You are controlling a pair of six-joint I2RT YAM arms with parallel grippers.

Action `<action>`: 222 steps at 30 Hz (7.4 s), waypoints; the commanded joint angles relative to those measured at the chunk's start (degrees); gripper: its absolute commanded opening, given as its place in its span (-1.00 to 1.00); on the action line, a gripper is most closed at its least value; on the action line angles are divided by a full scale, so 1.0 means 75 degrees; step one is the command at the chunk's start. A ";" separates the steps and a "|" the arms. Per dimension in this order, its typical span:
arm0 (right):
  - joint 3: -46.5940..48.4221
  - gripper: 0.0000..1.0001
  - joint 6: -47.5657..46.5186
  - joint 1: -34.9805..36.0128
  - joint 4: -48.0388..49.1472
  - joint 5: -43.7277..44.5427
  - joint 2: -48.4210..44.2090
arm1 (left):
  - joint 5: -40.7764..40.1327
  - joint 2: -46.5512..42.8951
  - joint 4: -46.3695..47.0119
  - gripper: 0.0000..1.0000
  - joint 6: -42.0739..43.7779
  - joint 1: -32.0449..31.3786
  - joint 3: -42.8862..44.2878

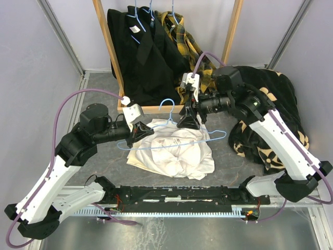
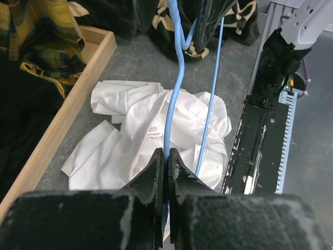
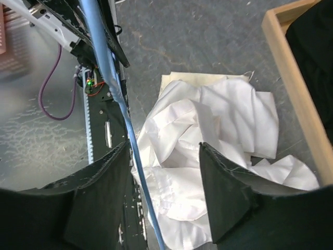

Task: Place the shirt on the hanger
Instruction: Adjust the hanger, then hang the shirt on the hanger.

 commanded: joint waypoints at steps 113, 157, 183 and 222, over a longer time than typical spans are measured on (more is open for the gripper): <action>-0.3329 -1.00 0.2197 0.0112 -0.0049 0.5806 -0.4129 | -0.4197 -0.0418 0.4506 -0.20 -0.7423 -0.0544 -0.6008; -0.2526 -1.00 0.1400 0.0118 -0.1534 0.5070 -0.4304 | -0.4695 0.0890 0.2137 -0.95 -0.5595 -0.0516 -0.4080; -0.2535 -1.00 -0.0031 0.0114 -0.2079 0.3183 -0.4188 | -0.5038 0.1369 0.0486 -0.95 -0.4841 -0.0521 -0.2367; -0.4264 -1.00 0.1460 0.0126 0.3268 0.1236 -0.2566 | -0.4813 0.3236 -0.1610 -0.95 -0.4696 -0.1244 0.1560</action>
